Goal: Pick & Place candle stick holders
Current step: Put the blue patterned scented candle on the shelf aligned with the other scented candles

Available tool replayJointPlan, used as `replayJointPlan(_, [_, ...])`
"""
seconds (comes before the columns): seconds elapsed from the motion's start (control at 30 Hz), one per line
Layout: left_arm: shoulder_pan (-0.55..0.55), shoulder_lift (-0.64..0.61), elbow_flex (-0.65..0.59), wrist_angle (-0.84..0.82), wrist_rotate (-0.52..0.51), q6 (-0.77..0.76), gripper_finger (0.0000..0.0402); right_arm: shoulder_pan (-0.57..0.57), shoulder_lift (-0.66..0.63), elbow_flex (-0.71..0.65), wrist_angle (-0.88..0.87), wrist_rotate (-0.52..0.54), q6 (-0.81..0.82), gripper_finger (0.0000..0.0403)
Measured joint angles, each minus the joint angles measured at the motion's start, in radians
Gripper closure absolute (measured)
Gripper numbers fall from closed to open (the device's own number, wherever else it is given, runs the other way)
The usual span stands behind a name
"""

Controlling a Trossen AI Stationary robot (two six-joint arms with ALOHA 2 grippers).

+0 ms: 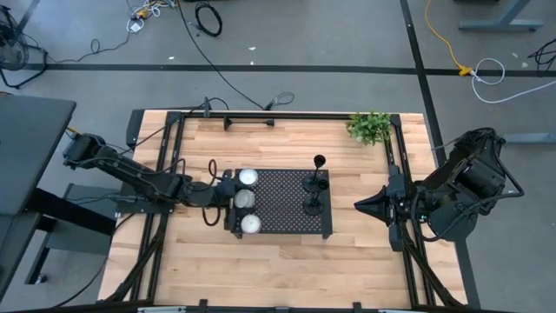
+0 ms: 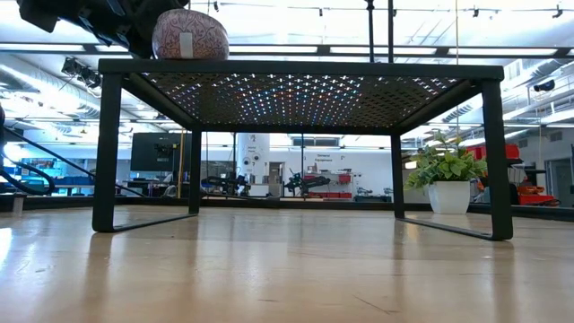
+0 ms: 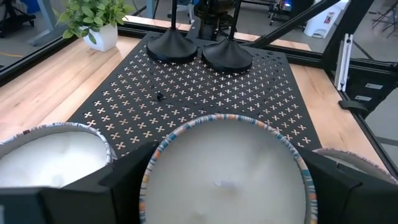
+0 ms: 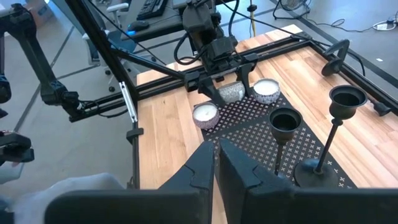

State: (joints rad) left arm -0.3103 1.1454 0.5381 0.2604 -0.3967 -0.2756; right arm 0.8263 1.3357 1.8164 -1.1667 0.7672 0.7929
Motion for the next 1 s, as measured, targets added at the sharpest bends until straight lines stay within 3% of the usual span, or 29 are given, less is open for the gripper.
replayJointPlan(0.23, [0.001, 0.0, 0.0, 0.047, -0.035, -0.077, 0.0092, 0.0, 0.0, 0.0, 0.0, -0.008, 0.0, 0.0383])
replayJointPlan(0.67, [0.0, 0.0, 0.0, 0.092, -0.034, -0.045, 0.0092, 0.0, 0.0, 0.0, 0.0, -0.024, 0.007, 0.0383])
replayJointPlan(0.83, [0.006, 0.0, 0.0, 0.081, -0.081, -0.008, 0.0092, 0.0, 0.0, 0.0, 0.0, -0.024, 0.007, 0.0383])
replayJointPlan(1.0, [0.004, 0.0, 0.0, 0.08, -0.048, -0.031, 0.0092, 0.0, 0.003, 0.0, 0.0, -0.025, 0.007, 0.0383])
